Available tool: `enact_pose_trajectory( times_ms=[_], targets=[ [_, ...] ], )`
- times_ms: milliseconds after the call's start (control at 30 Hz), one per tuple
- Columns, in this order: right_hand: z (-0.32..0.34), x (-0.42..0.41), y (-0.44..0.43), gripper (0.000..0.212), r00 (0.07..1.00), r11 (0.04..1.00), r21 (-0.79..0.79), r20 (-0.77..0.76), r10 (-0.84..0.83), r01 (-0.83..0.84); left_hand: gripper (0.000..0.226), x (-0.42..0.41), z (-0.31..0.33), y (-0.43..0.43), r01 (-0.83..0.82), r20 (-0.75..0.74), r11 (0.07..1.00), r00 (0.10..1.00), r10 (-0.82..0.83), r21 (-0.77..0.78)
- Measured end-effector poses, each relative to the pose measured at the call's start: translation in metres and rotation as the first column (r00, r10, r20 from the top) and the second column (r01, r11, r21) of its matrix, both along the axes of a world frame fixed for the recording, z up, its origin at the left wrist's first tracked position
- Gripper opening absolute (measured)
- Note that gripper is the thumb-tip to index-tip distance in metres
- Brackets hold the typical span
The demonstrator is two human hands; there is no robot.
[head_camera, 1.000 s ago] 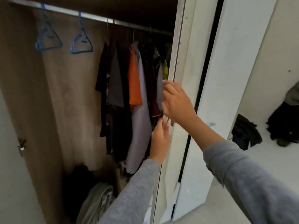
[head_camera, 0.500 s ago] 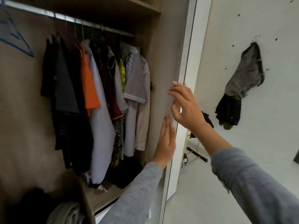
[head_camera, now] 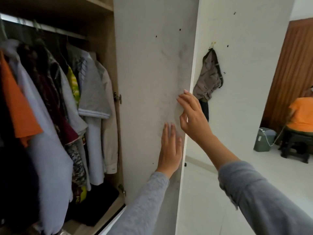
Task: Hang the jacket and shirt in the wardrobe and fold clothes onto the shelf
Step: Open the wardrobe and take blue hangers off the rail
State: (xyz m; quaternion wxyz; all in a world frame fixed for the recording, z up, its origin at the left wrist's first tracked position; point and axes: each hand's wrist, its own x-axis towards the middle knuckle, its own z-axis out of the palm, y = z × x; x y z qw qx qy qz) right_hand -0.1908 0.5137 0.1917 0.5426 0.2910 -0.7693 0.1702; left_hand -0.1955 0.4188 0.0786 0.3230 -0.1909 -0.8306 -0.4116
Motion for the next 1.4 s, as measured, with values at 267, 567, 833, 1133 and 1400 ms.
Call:
enact_pose_trajectory(
  times_ms=[267,567,833,1133,1400],
  targets=[
    [0.007,-0.037,0.037,0.049,0.919,0.878,0.29,-0.02,-0.393,0.381,0.063,-0.06,0.016,0.027,-0.097,-0.005,0.988,0.995,0.097,-0.12],
    [0.004,-0.086,0.065,0.054,0.866,0.775,0.411,-0.083,-0.493,0.48,0.06,-0.113,0.024,0.026,-0.13,0.04,0.979,0.99,0.138,-0.156],
    [-0.004,-0.107,0.07,0.049,0.896,0.811,0.407,-0.042,-0.443,0.42,0.063,-0.139,0.022,0.025,-0.179,0.038,0.972,0.982,0.187,-0.15],
    [-0.009,-0.12,0.055,0.05,0.903,0.835,0.379,-0.006,-0.43,0.4,0.063,-0.153,0.02,-0.002,-0.213,-0.033,0.948,0.977,0.211,-0.236],
    [0.009,-0.14,-0.017,0.053,0.941,0.922,0.33,0.194,-0.278,0.204,0.059,-0.148,0.049,-0.085,-0.274,-0.079,0.908,0.962,0.263,-0.318]
  ],
)
